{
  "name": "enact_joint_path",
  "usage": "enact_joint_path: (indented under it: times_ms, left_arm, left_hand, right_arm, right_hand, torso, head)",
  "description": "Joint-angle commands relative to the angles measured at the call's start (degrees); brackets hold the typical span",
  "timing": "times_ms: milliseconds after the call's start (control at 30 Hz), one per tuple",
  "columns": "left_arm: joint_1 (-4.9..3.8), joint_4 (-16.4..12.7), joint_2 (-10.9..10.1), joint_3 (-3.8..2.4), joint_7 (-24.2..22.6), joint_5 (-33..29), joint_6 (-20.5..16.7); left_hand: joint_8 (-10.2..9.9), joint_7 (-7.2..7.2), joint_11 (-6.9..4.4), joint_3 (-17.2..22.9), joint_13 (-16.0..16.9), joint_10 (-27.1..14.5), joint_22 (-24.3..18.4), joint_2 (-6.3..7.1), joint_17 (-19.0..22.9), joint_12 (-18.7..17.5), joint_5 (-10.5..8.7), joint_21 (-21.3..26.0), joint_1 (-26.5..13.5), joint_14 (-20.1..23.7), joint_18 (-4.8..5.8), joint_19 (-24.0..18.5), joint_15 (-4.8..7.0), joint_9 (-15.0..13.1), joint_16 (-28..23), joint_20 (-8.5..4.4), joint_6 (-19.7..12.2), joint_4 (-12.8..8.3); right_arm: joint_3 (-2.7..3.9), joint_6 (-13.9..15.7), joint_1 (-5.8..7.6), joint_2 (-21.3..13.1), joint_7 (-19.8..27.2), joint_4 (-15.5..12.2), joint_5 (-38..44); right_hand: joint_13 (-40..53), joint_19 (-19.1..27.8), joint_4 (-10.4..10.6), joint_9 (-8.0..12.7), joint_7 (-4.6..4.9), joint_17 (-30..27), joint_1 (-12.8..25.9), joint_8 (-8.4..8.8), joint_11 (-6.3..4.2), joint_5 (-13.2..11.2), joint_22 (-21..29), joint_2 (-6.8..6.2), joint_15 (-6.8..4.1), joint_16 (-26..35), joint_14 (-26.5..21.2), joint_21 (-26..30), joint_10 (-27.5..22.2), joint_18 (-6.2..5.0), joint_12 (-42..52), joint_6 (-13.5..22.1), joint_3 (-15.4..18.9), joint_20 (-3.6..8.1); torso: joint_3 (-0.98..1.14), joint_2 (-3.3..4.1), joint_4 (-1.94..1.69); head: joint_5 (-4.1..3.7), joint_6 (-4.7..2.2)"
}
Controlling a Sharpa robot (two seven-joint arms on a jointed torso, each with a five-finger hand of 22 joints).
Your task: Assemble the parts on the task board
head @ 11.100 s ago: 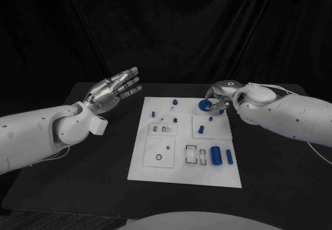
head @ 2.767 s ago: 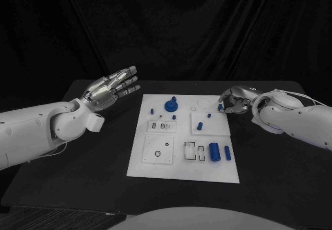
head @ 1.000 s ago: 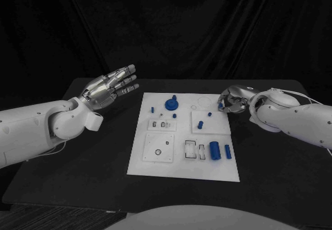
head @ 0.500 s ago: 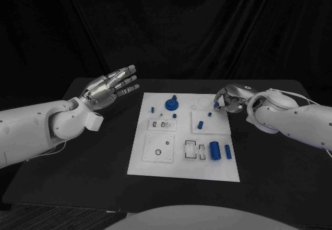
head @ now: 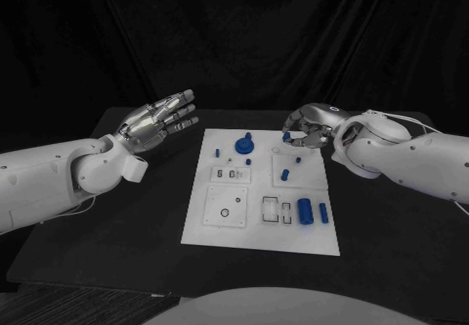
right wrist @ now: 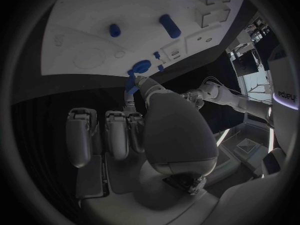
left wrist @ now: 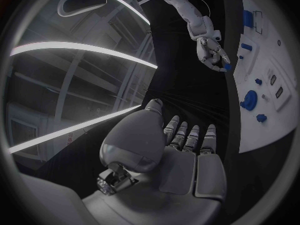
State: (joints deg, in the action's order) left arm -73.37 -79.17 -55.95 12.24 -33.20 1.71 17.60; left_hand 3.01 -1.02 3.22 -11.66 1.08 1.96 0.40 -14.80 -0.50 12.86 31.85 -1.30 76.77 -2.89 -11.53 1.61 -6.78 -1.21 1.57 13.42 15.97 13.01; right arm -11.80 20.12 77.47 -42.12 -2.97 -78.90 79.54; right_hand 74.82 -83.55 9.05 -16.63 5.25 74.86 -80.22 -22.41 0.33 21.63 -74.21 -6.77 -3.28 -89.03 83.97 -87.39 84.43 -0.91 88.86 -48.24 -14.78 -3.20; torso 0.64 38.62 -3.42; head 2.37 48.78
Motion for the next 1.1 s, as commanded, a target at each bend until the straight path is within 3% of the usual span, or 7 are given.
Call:
enact_joint_path:
  times_ms: [33,233,400,500,633,700,1100]
  left_arm:
    - [0.07,0.1,0.3,-0.05,-0.4,0.1,0.8]
    - [0.07,0.2,0.5,-0.05,-0.3,0.1,0.9]
    - [0.07,-0.1,0.3,-0.05,-0.4,0.1,0.9]
    - [0.07,-0.1,0.3,-0.05,-0.4,0.1,0.8]
    - [0.07,-0.1,0.4,-0.05,-0.4,0.1,0.8]
    - [0.07,-0.2,0.4,-0.05,-0.4,0.1,0.8]
    - [0.07,-0.2,0.6,-0.05,-0.2,0.1,0.9]
  left_hand:
    - [0.9,0.48,0.74,1.3,0.8,0.0,0.5,0.19,-0.6,0.6,1.07,-0.5,0.9,0.2,1.36,0.5,-0.76,-0.9,1.3,0.16,-0.3,-1.3]
    - [0.9,0.55,0.75,1.3,0.8,0.0,0.5,0.19,-0.6,0.6,1.09,-0.5,0.9,0.2,1.37,0.5,-0.78,-0.9,1.3,0.17,-0.4,-1.4]
    - [0.9,0.57,0.74,1.3,0.8,0.0,0.5,0.18,-0.6,0.6,1.1,-0.5,0.9,0.2,1.37,0.5,-0.77,-0.9,1.3,0.17,-0.3,-1.4]
    - [0.9,0.57,0.74,1.3,0.8,0.0,0.5,0.18,-0.6,0.6,1.1,-0.5,0.9,0.2,1.37,0.5,-0.77,-0.9,1.3,0.17,-0.3,-1.4]
    - [0.9,0.59,0.74,1.3,0.8,0.0,0.5,0.18,-0.6,0.6,1.12,-0.5,0.9,0.2,1.37,0.5,-0.77,-0.9,1.3,0.17,-0.3,-1.4]
    - [0.9,0.59,0.74,1.3,0.8,0.0,0.5,0.18,-0.6,0.6,1.12,-0.5,0.9,0.2,1.37,0.5,-0.77,-0.9,1.3,0.17,-0.3,-1.4]
    - [0.9,0.59,0.74,1.3,0.8,0.0,0.5,0.18,-0.6,0.6,1.12,-0.5,0.9,0.2,1.37,0.5,-0.77,-0.9,1.3,0.17,-0.3,-1.4]
  right_arm:
    - [0.02,-0.7,0.52,0.9,-2.0,-1.8,1.9]
    - [0.01,-2.1,0.16,3.7,-2.8,-3.6,3.8]
    - [0.01,-4.1,-1.1,5.5,-3.5,-4.3,6.7]
    - [0.01,-5.1,-1.79,6.5,-3.8,-4.1,7.5]
    - [0.01,-6.3,-2.79,7.7,-3.9,-3.6,8.2]
    - [0.01,-6.5,-3.15,8.1,-3.9,-3.5,8.3]
    - [0.01,-7.8,-4.06,9.4,-4.7,-2.9,8.5]
  right_hand:
    - [15.2,-3.9,-0.9,-1.4,0.07,15.1,-0.5,-1.56,0.43,-0.5,-14.3,1.3,0.64,-1.0,6.0,1.1,5.6,-0.21,1.1,-1.9,-0.8,-0.38]
    - [15.2,-3.8,-1.2,-1.3,0.17,15.1,-0.7,-1.24,0.55,-0.9,-14.2,1.0,0.73,-1.0,6.0,1.3,5.6,-0.26,1.1,-1.9,-0.8,-0.5]
    - [15.2,-3.7,-1.5,-1.1,0.29,15.1,-0.7,-0.85,0.73,-2.1,-14.2,0.81,0.92,-1.0,6.0,1.5,5.6,-0.3,1.1,-2.2,-0.7,-0.69]
    - [15.2,-3.6,-1.6,-1.1,0.29,15.1,-0.8,-0.78,0.75,-2.2,-14.2,0.82,0.94,-1.0,6.0,1.5,5.6,-0.31,1.1,-2.2,-0.8,-0.71]
    - [15.2,-3.3,-1.8,-1.0,0.37,15.1,-1.0,-0.58,0.8,-2.3,-14.0,0.82,0.99,-1.0,6.0,1.9,5.6,-0.44,1.1,-2.2,-0.9,-0.77]
    - [15.2,-3.3,-1.9,-1.0,0.37,15.1,-1.0,-0.58,0.8,-2.3,-14.0,0.82,0.99,-1.0,6.0,1.9,5.6,-0.44,1.1,-2.2,-0.9,-0.77]
    - [15.2,-3.2,-2.0,-0.9,0.48,15.1,-1.1,-0.37,0.91,-2.3,-13.9,0.72,1.05,-1.0,6.0,2.2,5.6,-0.52,1.1,-2.2,-0.9,-0.82]
  torso:
    - [0.01,0.04,-0.02]
    - [0.0,0.01,0.01]
    - [-0.08,0.01,-0.1]
    - [-0.11,-0.04,-0.18]
    - [-0.02,0.05,0.06]
    - [-0.03,0.02,-0.06]
    - [0.02,0.05,-0.03]
  head:
    - [0.0,0.13]
    - [0.36,0.27]
    - [0.59,0.38]
    - [0.6,0.52]
    - [0.69,0.6]
    - [0.65,0.63]
    - [0.76,0.75]
